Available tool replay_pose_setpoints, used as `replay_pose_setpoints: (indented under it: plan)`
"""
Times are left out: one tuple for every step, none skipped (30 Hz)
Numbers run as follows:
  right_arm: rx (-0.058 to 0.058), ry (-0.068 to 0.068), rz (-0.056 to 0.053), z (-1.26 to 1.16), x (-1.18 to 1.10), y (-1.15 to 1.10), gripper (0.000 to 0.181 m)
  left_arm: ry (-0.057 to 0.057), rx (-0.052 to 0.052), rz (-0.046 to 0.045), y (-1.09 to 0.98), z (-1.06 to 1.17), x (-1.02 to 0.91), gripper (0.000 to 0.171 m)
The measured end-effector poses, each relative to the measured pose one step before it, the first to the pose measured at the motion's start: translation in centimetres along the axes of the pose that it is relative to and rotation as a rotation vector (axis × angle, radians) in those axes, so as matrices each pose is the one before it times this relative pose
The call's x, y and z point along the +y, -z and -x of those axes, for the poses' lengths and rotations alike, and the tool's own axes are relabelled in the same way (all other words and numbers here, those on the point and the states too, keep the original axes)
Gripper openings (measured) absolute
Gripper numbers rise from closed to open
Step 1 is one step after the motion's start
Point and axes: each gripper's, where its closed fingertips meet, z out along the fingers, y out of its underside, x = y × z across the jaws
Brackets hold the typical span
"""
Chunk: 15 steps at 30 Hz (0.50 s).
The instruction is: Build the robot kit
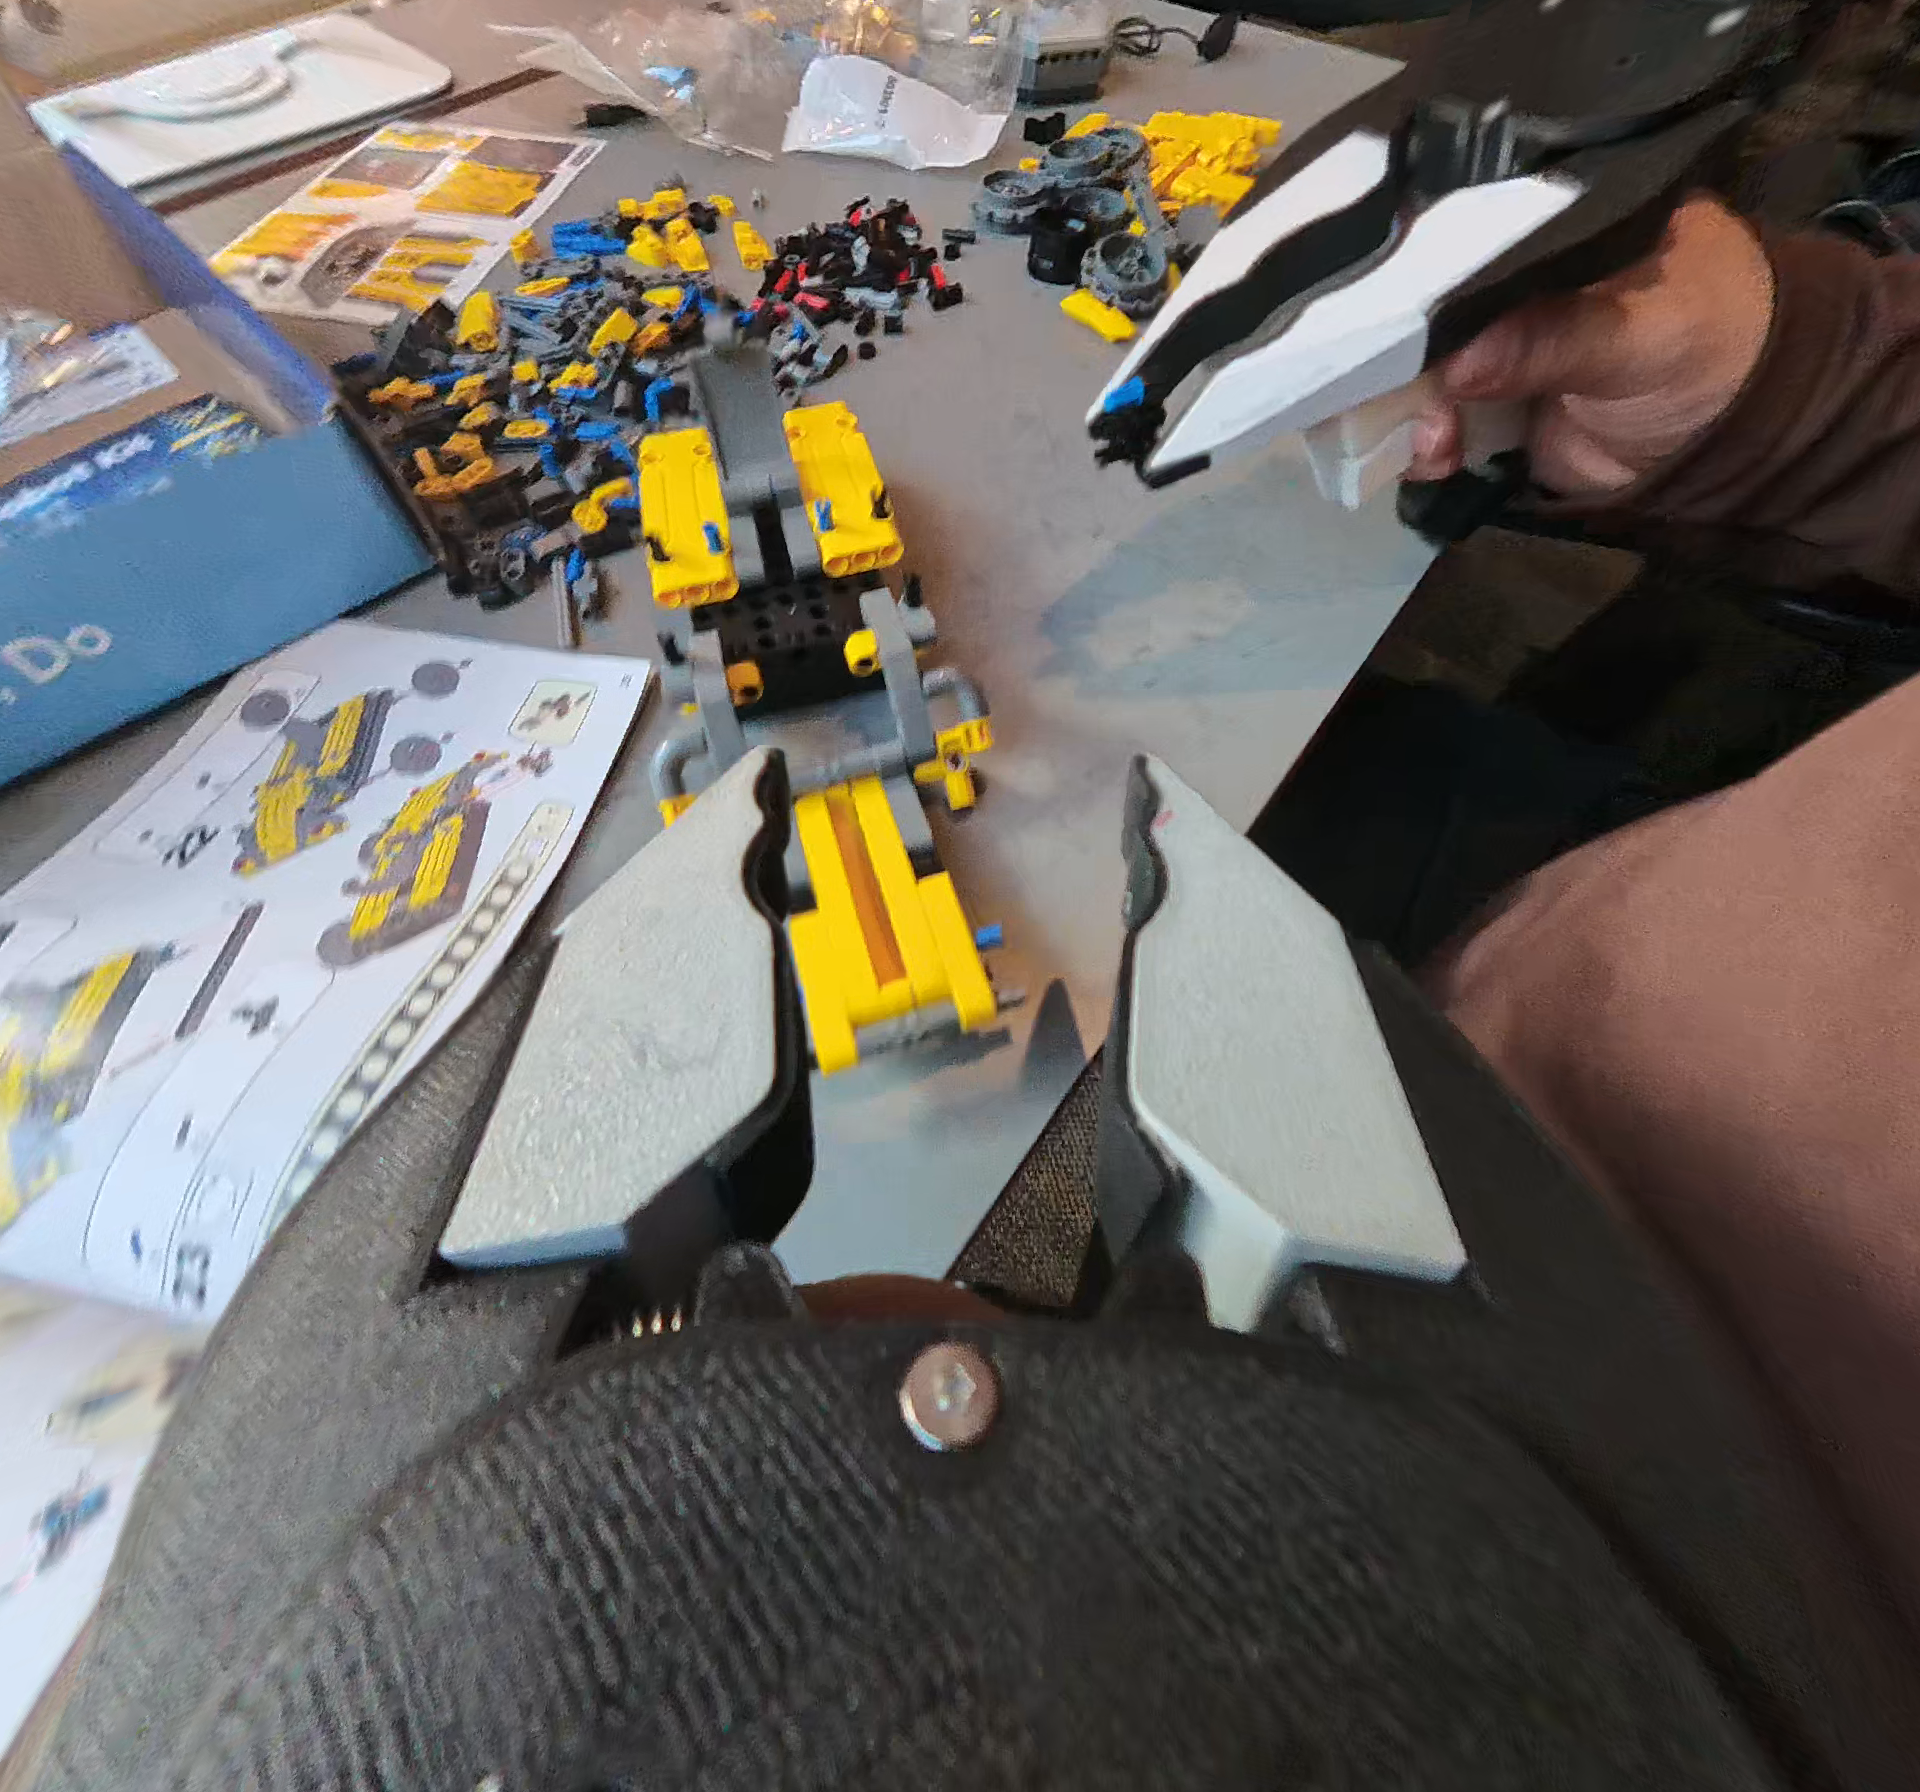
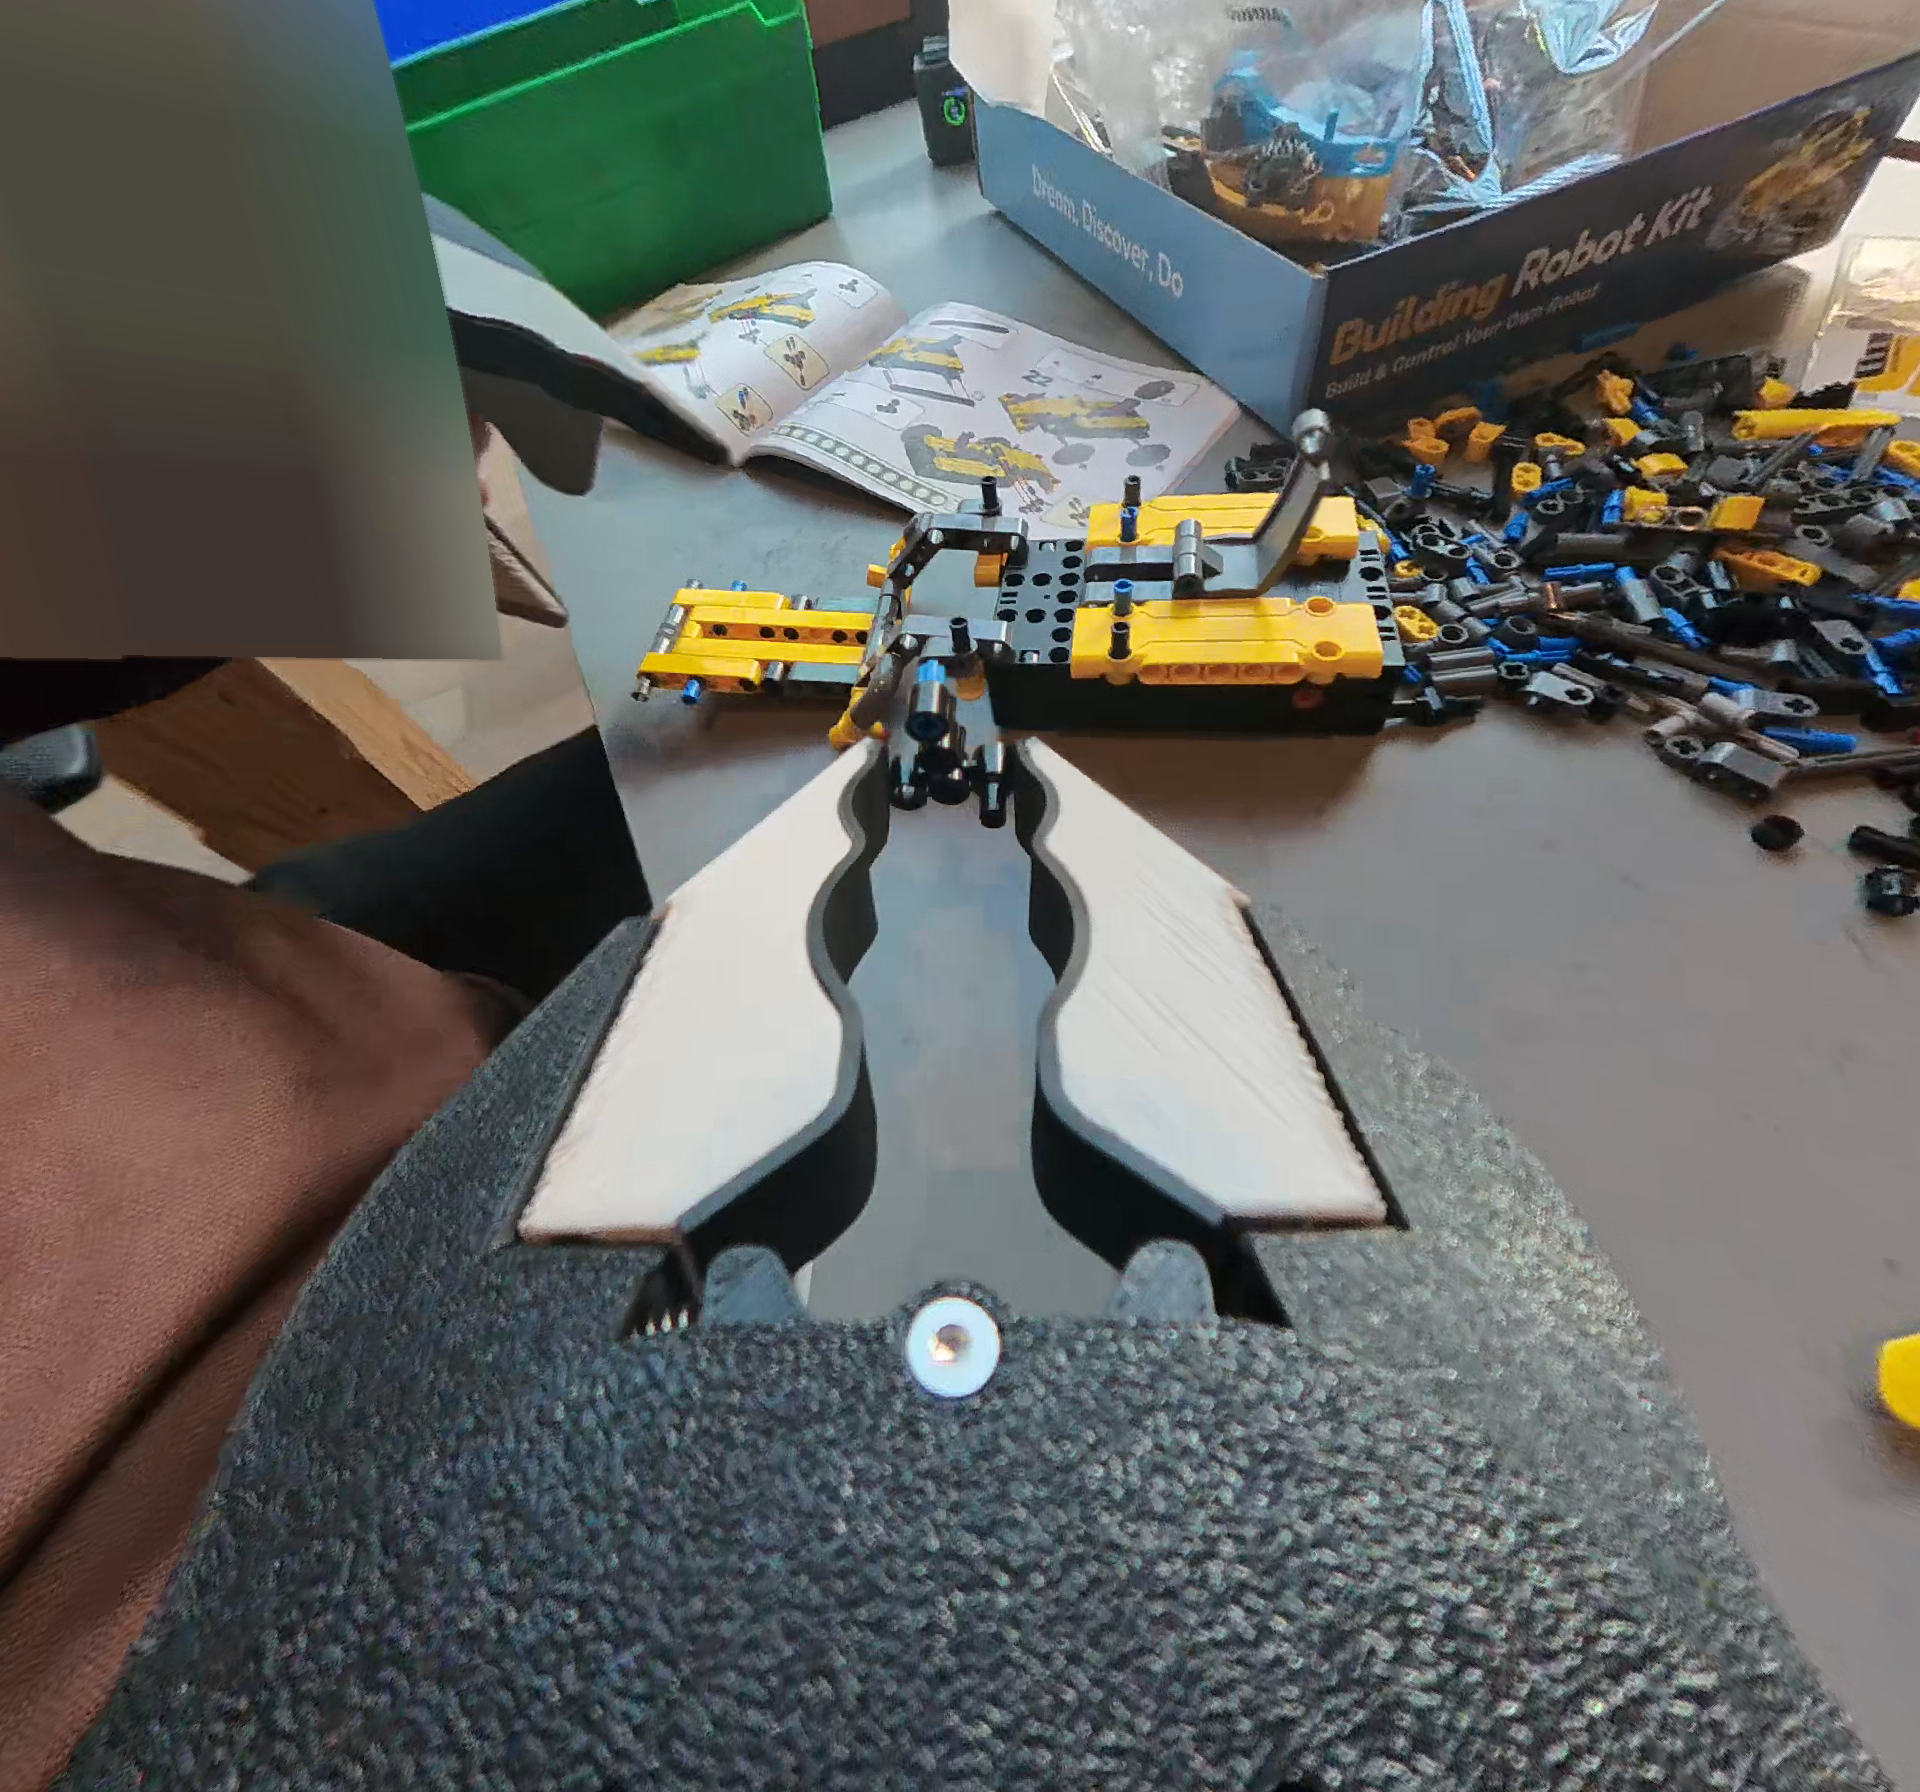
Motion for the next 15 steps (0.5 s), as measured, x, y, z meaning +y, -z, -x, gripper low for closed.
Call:
replay_pose_setpoints:
  plan:
    - [-0.0274,-0.0178,-0.0133,0.311,-0.162,0.164,0.02,-0.0118,0.0174,-0.01171,-0.406,-0.418,-1.032,0.061]
    - [-0.0301,-0.0177,-0.0125,0.346,-0.134,0.158,0.02,-0.0276,0.0175,-0.01694,-0.486,-0.544,-0.995,0.057]
    - [-0.0362,-0.0221,-0.0125,0.37,-0.115,0.167,0.02,-0.0403,0.0127,-0.00668,-0.621,-0.519,-0.683,0.053]
    - [-0.0396,-0.034,-0.0096,0.307,-0.078,0.18,0.02,-0.0376,0.0006,0.01142,-0.79,-0.342,-0.244,0.053]
    - [-0.0367,-0.045,-0.0125,0.162,-0.118,0.22,0.02,-0.0272,0.0071,0.02552,-0.869,-0.433,0.049,0.054]
    - [-0.0367,-0.0528,-0.0185,0.106,-0.179,0.238,0.02,-0.016,0.0196,0.02136,-0.867,-0.632,0.016,0.055]
    - [-0.0417,-0.0594,-0.0192,0.149,-0.186,0.238,0.02,-0.0108,0.0216,0.00292,-0.75,-0.704,-0.262,0.057]
    - [-0.04,-0.0595,-0.0185,0.163,-0.172,0.214,0.02,-0.0127,0.0094,-0.01329,-0.588,-0.568,-0.496,0.056]
    - [-0.0311,-0.0484,-0.0204,0.137,-0.19,0.194,0.02,-0.0192,-0.0045,-0.02047,-0.478,-0.393,-0.621,0.054]
    - [-0.0236,-0.0343,-0.018,0.149,-0.171,0.145,0.02,-0.0254,-0.0154,-0.01861,-0.439,-0.225,-0.57,0.052]
    - [-0.0173,-0.0244,-0.0064,0.134,-0.021,0.058,0.02,-0.0325,-0.019,-0.01023,-0.427,-0.133,-0.413,0.05]
    - [-0.0101,-0.0164,0.0052,0.104,0.108,-0.043,0.02,-0.0356,-0.0222,-0.00287,-0.392,-0.06,-0.25,0.05]
    - [-0.0046,-0.0099,0.0101,0.068,0.177,-0.11,0.02,-0.0326,-0.0181,-0.00101,-0.335,-0.08,-0.144,0.051]
    - [-0.0038,-0.0074,0.0105,0.094,0.185,-0.144,0.02,-0.0248,-0.0049,-0.00088,-0.264,-0.213,-0.035,0.05]
    - [-0.0085,-0.0096,0.0084,0.161,0.166,-0.182,0.02,-0.0201,-0.0018,0.00035,-0.173,-0.19,0.066,0.047]
